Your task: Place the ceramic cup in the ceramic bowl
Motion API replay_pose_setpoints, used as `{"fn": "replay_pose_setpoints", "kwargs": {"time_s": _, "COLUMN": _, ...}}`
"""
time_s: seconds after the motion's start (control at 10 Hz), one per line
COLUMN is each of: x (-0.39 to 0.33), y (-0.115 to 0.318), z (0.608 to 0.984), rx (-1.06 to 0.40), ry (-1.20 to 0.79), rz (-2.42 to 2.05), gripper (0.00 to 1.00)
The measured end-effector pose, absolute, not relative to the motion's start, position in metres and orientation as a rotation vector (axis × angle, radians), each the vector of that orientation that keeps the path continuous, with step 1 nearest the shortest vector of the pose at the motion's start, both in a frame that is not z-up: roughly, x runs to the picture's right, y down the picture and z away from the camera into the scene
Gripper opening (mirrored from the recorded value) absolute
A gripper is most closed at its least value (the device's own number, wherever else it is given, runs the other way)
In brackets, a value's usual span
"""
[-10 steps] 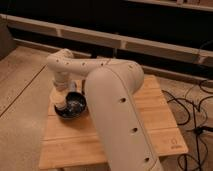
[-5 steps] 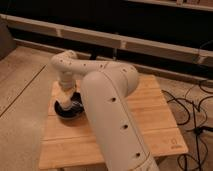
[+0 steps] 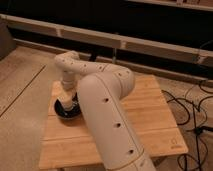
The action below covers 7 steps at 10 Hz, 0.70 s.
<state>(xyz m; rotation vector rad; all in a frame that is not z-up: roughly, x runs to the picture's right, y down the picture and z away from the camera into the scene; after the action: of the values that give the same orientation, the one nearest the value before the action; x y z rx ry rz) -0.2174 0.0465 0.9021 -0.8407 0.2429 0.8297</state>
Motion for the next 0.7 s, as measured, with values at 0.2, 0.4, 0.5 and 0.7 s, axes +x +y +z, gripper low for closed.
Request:
{"fn": "replay_pose_setpoints", "kwargs": {"time_s": 0.2, "x": -0.2189, "y": 0.0445, "z": 0.9037, "rx": -0.846, "ry": 0.234, "rz": 0.829, "gripper": 0.6}}
{"fn": "replay_pose_setpoints", "kwargs": {"time_s": 0.4, "x": -0.2194, "y": 0.0433, "z": 0.9047, "rx": -0.846, "ry": 0.23, "rz": 0.828, "gripper": 0.78}}
{"fn": "replay_pose_setpoints", "kwargs": {"time_s": 0.5, "x": -0.2198, "y": 0.0427, "z": 0.905, "rx": -0.846, "ry": 0.227, "rz": 0.827, "gripper": 0.8}}
{"fn": "replay_pose_setpoints", "kwargs": {"time_s": 0.7, "x": -0.2211, "y": 0.0412, "z": 0.9055, "rx": -0.843, "ry": 0.217, "rz": 0.825, "gripper": 0.8}}
